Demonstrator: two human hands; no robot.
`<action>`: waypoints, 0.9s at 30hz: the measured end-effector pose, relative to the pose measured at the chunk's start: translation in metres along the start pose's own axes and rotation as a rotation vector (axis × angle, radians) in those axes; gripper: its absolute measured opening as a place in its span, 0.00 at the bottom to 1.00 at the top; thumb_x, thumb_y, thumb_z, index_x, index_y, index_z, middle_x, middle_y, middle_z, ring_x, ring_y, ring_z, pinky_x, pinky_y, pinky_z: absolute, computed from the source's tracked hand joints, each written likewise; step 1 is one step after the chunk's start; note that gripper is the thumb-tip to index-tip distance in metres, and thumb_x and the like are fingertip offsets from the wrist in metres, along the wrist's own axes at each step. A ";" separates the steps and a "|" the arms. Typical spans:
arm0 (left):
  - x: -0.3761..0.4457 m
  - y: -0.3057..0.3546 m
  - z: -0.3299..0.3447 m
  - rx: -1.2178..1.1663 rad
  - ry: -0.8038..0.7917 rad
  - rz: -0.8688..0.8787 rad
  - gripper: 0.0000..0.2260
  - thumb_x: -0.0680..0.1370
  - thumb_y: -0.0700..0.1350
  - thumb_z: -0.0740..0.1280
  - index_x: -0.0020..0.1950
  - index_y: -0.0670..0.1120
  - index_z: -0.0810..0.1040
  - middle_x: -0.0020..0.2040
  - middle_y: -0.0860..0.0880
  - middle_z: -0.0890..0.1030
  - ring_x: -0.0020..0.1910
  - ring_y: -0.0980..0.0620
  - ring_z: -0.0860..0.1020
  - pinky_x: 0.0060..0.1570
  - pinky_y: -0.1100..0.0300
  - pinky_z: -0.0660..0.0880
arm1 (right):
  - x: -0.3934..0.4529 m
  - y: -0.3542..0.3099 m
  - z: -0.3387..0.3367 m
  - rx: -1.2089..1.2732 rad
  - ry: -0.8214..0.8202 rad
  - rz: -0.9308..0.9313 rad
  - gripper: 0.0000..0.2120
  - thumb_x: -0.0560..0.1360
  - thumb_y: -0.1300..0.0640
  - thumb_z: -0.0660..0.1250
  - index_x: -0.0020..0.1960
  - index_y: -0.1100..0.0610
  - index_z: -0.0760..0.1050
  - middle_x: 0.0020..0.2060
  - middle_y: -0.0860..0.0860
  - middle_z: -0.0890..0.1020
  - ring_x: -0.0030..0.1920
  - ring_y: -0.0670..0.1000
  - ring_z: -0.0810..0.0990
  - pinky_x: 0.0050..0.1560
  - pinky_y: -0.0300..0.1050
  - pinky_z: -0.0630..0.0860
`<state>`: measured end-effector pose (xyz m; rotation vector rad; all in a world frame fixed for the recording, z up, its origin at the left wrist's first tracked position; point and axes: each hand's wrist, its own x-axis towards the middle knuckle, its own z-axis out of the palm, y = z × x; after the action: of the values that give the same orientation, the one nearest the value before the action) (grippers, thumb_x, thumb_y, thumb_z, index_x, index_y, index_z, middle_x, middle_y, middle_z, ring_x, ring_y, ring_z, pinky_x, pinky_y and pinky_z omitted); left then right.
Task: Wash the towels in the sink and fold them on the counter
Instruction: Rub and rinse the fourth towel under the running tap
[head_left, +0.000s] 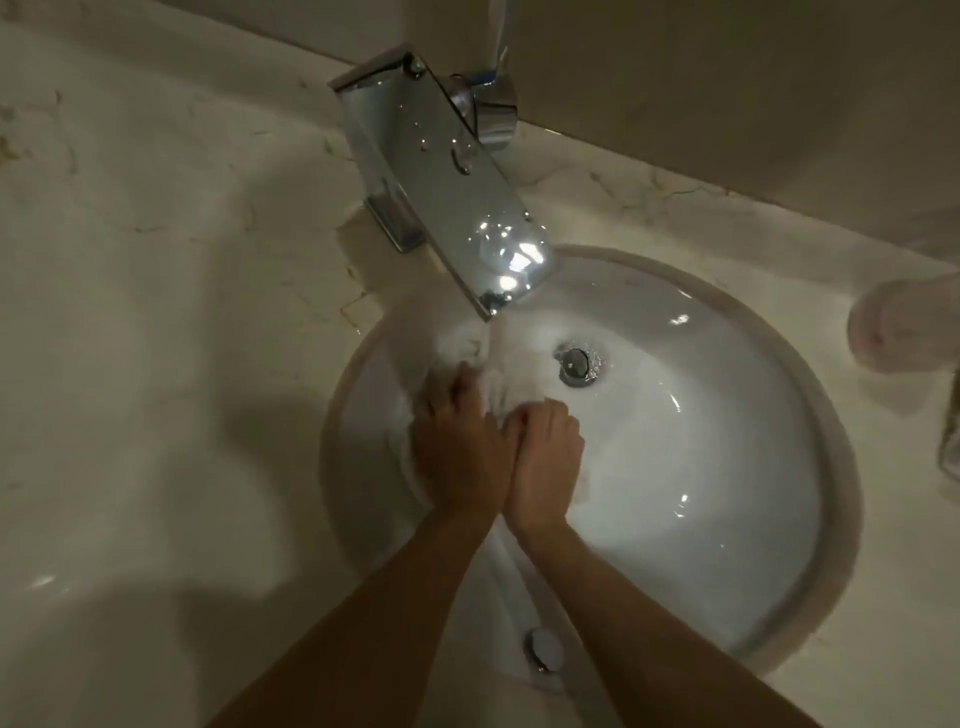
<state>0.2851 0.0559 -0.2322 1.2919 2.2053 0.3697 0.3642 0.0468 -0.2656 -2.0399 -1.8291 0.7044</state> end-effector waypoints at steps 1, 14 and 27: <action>0.012 0.001 -0.002 -0.032 0.062 0.015 0.29 0.73 0.56 0.54 0.65 0.41 0.78 0.62 0.37 0.78 0.58 0.35 0.76 0.52 0.45 0.76 | 0.016 -0.007 0.002 0.055 0.025 0.000 0.11 0.77 0.53 0.58 0.41 0.59 0.72 0.41 0.58 0.77 0.40 0.61 0.75 0.42 0.53 0.67; 0.005 -0.032 -0.012 0.121 0.053 0.225 0.25 0.77 0.50 0.54 0.73 0.46 0.72 0.72 0.42 0.72 0.70 0.42 0.71 0.62 0.46 0.73 | 0.008 -0.018 -0.001 0.180 0.075 -0.212 0.04 0.78 0.55 0.60 0.45 0.54 0.67 0.44 0.59 0.79 0.46 0.60 0.76 0.49 0.53 0.70; 0.058 0.023 -0.017 -0.085 0.045 -0.186 0.16 0.78 0.47 0.56 0.49 0.40 0.80 0.45 0.39 0.81 0.48 0.38 0.80 0.46 0.51 0.77 | 0.099 -0.029 -0.005 0.260 -0.183 0.172 0.12 0.75 0.46 0.57 0.40 0.52 0.71 0.34 0.49 0.78 0.37 0.54 0.75 0.41 0.49 0.70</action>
<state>0.2695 0.1183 -0.2253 1.0330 2.2992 0.4183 0.3489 0.1487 -0.2610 -2.0299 -1.5650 1.1461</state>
